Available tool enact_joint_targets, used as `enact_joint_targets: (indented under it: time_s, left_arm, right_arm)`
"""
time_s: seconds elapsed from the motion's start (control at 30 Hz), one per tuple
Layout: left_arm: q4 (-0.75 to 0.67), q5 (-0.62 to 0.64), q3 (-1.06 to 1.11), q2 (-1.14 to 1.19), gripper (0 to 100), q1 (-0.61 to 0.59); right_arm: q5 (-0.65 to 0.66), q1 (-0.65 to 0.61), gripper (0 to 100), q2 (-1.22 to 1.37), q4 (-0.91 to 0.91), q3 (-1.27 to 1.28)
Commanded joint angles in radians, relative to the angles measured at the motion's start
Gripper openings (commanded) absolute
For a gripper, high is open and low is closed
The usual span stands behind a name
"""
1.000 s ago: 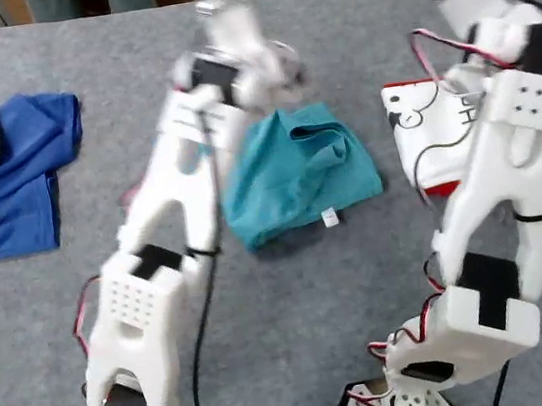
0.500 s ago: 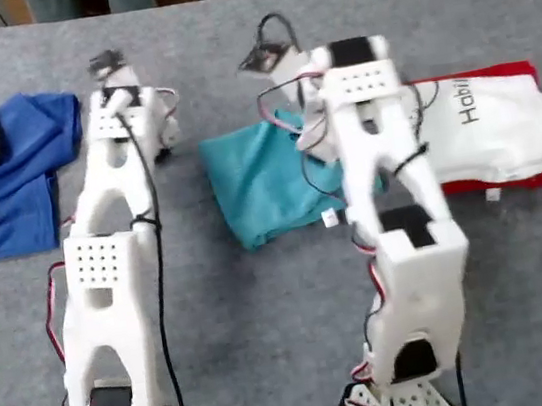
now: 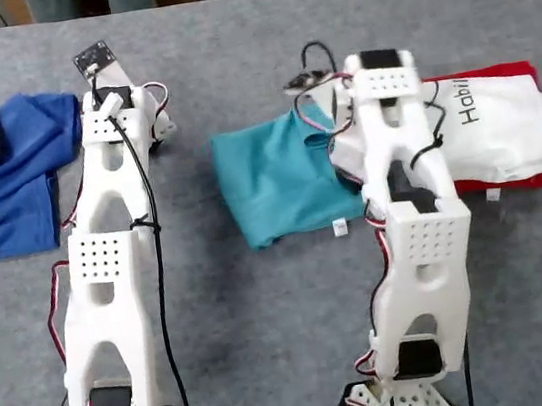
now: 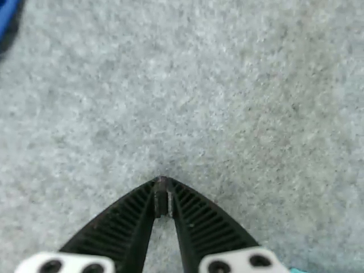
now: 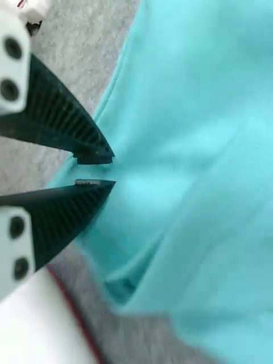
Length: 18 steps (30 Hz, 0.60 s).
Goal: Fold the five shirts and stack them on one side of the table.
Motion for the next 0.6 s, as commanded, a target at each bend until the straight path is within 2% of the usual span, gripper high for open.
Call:
enact_joint_targets:
  time_s: [0.0, 0.2, 0.37, 0.57]
  left_arm:
    - [0.003, 0.005, -0.045, -0.006, 3, -0.013]
    - [0.003, 0.005, -0.041, -0.006, 3, -0.015]
    - [0.005, 0.005, -0.041, -0.006, 3, -0.016]
    - [0.005, 0.005, -0.041, -0.006, 3, -0.016]
  right_arm:
    - [0.011, -0.014, 6.7, -0.054, 0.029, -0.137]
    - [0.018, -0.109, 6.7, -0.102, 0.025, -0.237]
    - [0.015, -0.203, 6.7, -0.010, -0.043, -0.297]
    - [0.009, -0.130, 6.7, 0.205, -0.235, -0.417]
